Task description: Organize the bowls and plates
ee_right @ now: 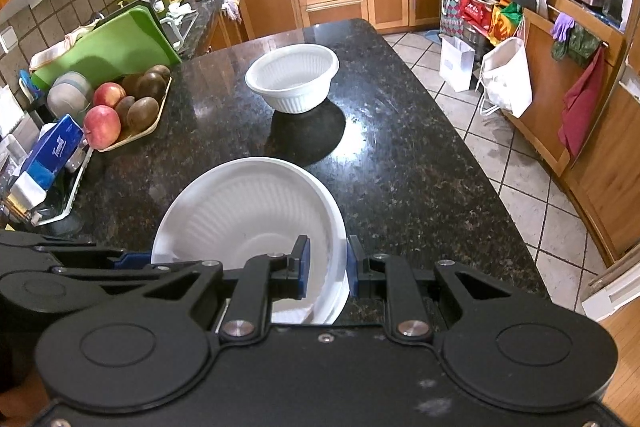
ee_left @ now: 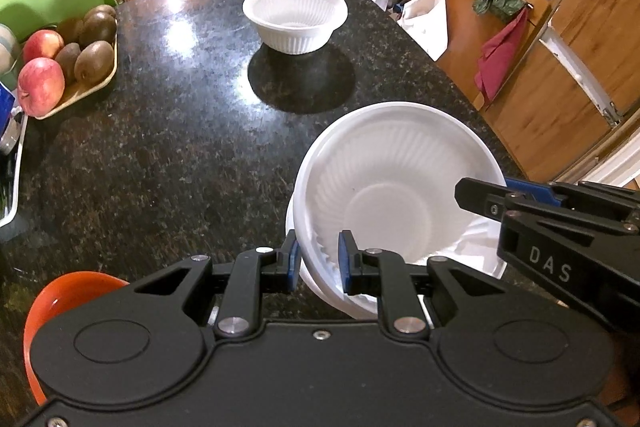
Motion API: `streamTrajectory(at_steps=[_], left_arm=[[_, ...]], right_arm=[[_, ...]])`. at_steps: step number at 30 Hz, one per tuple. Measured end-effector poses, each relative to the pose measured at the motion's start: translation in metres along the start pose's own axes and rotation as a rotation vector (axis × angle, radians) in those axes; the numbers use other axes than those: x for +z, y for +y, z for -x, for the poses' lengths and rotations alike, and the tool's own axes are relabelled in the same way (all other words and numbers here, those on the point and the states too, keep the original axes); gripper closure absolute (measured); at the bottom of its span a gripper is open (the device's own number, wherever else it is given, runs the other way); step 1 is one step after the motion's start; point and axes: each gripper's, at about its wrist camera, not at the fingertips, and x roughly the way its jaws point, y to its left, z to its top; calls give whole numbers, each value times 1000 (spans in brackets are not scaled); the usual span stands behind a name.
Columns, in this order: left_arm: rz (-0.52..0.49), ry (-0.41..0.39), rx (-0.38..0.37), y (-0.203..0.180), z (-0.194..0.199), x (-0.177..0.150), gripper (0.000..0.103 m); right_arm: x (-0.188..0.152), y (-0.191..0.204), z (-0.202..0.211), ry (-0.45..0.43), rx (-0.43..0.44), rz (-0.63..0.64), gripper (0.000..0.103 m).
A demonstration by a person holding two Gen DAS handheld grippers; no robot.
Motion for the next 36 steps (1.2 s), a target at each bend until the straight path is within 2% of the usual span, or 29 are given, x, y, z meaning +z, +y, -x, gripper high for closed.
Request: streamTrajectory(at_steps=[17, 36], left_arm=[[32, 55, 11, 4, -15, 2, 77], [29, 58, 1, 6, -15, 4, 77]], right_arm=[[0, -5, -22, 68, 17, 9, 81], [1, -6, -35, 101, 17, 6, 80]])
